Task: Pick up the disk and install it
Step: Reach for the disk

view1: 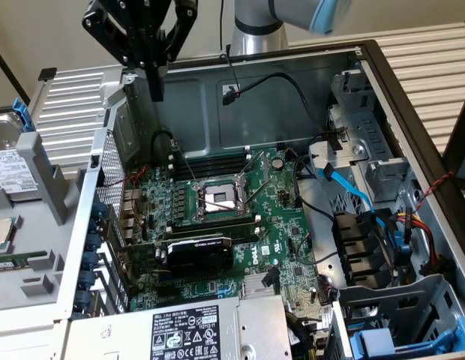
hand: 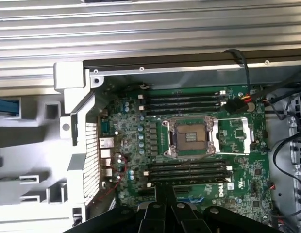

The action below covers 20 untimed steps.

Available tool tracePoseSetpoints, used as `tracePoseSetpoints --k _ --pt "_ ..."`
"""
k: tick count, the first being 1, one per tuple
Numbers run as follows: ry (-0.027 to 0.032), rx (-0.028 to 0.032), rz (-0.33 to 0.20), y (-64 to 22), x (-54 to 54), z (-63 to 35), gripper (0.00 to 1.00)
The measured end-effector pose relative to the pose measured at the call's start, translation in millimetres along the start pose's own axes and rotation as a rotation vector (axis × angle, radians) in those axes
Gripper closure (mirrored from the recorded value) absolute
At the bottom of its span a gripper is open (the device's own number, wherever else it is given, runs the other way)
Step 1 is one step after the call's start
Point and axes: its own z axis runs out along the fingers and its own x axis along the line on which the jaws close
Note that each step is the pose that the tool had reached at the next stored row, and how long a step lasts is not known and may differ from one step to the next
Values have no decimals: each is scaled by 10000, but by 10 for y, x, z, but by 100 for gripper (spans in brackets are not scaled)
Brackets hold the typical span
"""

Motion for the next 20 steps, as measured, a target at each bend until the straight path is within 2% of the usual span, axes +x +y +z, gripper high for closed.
tracePoseSetpoints --k 5,15,20 --pt "2 0 1 -7 231 7 89" --pt "28 2 1 200 542 17 89" --pt "48 4 2 253 749 18 89"
